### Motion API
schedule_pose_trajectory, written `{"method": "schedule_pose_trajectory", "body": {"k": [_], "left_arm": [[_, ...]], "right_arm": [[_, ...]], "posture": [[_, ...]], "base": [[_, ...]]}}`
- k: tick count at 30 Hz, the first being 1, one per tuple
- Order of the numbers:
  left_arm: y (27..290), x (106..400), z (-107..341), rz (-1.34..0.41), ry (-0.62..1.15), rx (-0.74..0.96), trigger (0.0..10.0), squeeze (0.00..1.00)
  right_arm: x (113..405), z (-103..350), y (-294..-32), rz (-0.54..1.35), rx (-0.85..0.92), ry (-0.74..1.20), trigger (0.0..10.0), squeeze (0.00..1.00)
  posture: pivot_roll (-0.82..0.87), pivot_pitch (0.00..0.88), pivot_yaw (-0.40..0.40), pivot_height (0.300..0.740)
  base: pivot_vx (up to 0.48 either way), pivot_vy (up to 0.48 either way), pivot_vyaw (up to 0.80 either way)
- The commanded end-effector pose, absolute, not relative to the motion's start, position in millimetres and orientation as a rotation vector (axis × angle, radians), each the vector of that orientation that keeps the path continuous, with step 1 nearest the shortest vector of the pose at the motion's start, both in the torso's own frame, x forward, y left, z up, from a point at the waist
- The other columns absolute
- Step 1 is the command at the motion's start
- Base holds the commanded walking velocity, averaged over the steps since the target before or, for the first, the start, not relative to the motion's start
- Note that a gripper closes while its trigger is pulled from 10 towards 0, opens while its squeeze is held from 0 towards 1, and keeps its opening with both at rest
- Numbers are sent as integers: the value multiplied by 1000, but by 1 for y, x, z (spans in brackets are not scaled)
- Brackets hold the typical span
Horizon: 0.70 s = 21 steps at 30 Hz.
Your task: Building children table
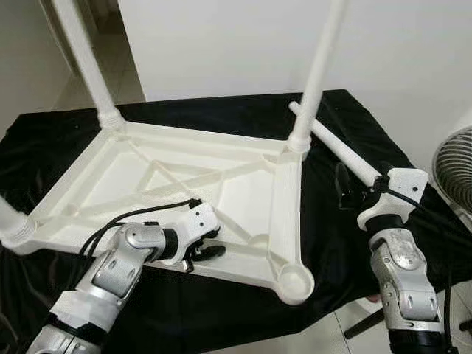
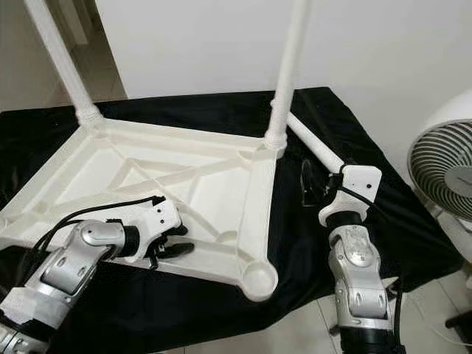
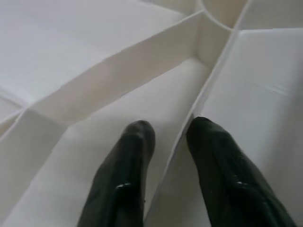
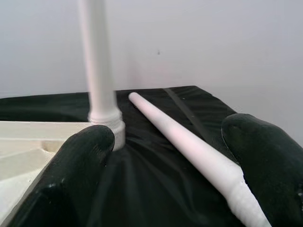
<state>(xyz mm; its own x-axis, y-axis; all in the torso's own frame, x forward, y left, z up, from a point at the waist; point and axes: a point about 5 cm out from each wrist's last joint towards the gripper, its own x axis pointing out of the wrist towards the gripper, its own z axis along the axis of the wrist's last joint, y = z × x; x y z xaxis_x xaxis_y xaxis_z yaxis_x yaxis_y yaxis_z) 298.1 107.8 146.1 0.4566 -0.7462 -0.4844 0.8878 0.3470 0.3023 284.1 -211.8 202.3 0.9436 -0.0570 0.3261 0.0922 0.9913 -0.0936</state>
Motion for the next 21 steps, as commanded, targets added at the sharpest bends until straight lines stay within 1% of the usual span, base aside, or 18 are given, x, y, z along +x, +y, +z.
{"method": "schedule_pose_trajectory", "body": {"k": [1,5,9,13,14,21], "left_arm": [[122,311,151,-816,232,576,0,0],[119,314,153,-801,220,557,0,0],[106,315,156,-801,197,522,0,0],[101,316,156,-791,192,506,0,0],[97,316,156,-800,184,520,10000,0],[93,312,157,-848,158,534,10000,0]], "right_arm": [[283,206,-214,-89,-106,-339,10000,0],[283,206,-213,-90,-103,-338,10000,0],[283,206,-214,-99,-102,-337,10000,0],[284,206,-215,-105,-104,-336,10000,0],[284,206,-215,-108,-103,-334,10000,0],[283,205,-215,-107,-100,-330,10000,0]], "posture": [[-55,57,60,740],[-55,56,60,740],[-53,62,63,740],[-55,63,64,740],[-54,66,64,740],[-54,67,65,740]], "base": [[0,0,0],[0,0,0],[0,0,0],[0,0,0],[0,0,0],[0,0,0]]}}
